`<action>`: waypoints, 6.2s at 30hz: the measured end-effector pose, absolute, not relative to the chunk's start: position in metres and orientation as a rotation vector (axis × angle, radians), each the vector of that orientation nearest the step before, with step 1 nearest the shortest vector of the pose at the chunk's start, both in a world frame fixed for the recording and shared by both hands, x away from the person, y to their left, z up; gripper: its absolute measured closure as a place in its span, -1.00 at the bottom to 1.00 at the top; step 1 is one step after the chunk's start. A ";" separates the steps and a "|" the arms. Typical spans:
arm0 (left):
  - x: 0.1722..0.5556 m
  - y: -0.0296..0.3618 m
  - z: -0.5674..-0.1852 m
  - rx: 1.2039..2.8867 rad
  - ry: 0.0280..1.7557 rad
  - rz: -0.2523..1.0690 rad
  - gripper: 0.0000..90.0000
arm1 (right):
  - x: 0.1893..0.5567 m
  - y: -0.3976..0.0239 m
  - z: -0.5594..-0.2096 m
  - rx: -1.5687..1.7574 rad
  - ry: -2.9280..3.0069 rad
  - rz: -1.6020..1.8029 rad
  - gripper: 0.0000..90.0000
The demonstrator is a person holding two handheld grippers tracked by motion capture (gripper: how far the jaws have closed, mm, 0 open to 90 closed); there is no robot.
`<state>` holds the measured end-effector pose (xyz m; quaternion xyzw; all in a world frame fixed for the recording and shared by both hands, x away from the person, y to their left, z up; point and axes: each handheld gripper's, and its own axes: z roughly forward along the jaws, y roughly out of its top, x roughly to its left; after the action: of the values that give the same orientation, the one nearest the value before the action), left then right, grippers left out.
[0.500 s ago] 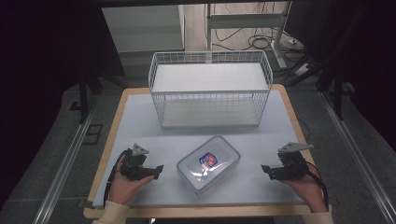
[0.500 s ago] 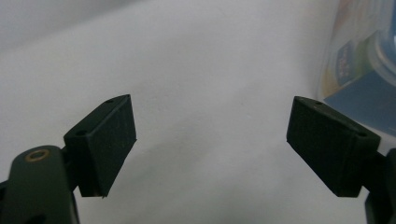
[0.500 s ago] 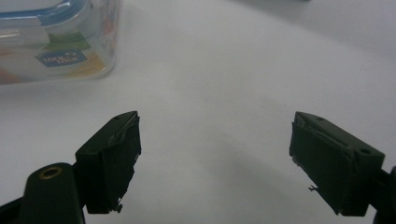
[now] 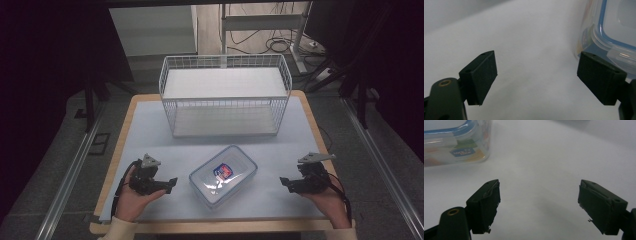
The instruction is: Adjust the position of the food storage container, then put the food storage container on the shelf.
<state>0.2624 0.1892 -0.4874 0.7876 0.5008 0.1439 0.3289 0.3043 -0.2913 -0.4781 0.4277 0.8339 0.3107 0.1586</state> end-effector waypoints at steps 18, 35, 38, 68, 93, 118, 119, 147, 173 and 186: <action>0.258 0.175 -0.467 2.016 1.195 0.304 -0.10 | 0.306 -0.291 -0.474 1.209 2.379 0.937 -0.58; 0.240 0.132 -0.454 2.027 0.989 0.105 0.91 | 0.305 -0.291 -0.473 1.208 2.366 0.924 -0.58; 0.235 0.119 -0.454 2.046 0.950 0.093 1.00 | 0.304 -0.292 -0.473 1.212 2.362 0.926 -0.58; 0.221 0.035 -0.497 2.266 0.856 0.004 1.00 | 0.305 -0.292 -0.475 1.222 2.356 0.907 -0.56; 0.236 0.065 -0.500 2.234 0.925 -0.024 1.00 | 0.304 -0.293 -0.475 1.232 2.363 0.896 -0.63; 0.267 0.120 -0.505 2.166 1.127 0.072 1.00 | 0.305 -0.292 -0.475 1.240 2.356 0.888 -0.66; 0.268 0.122 -0.505 2.165 1.126 0.072 1.00 | 0.305 -0.293 -0.475 1.240 2.355 0.889 -0.66; 0.252 0.158 -0.471 2.030 1.150 0.167 0.99 | 0.303 -0.288 -0.473 1.222 2.354 0.915 -0.66; 0.278 0.194 -0.468 1.825 1.331 0.182 -0.46 | 0.313 -0.275 -0.465 1.204 2.387 1.026 -0.66; 0.306 0.193 -0.473 1.763 1.367 0.019 -0.59 | 0.328 -0.248 -0.457 1.241 2.441 1.211 -0.71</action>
<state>0.3056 0.1928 -0.4727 0.7096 0.5505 0.0075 0.4398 0.3285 -0.2476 -0.4574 0.4132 0.8131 0.4033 0.0736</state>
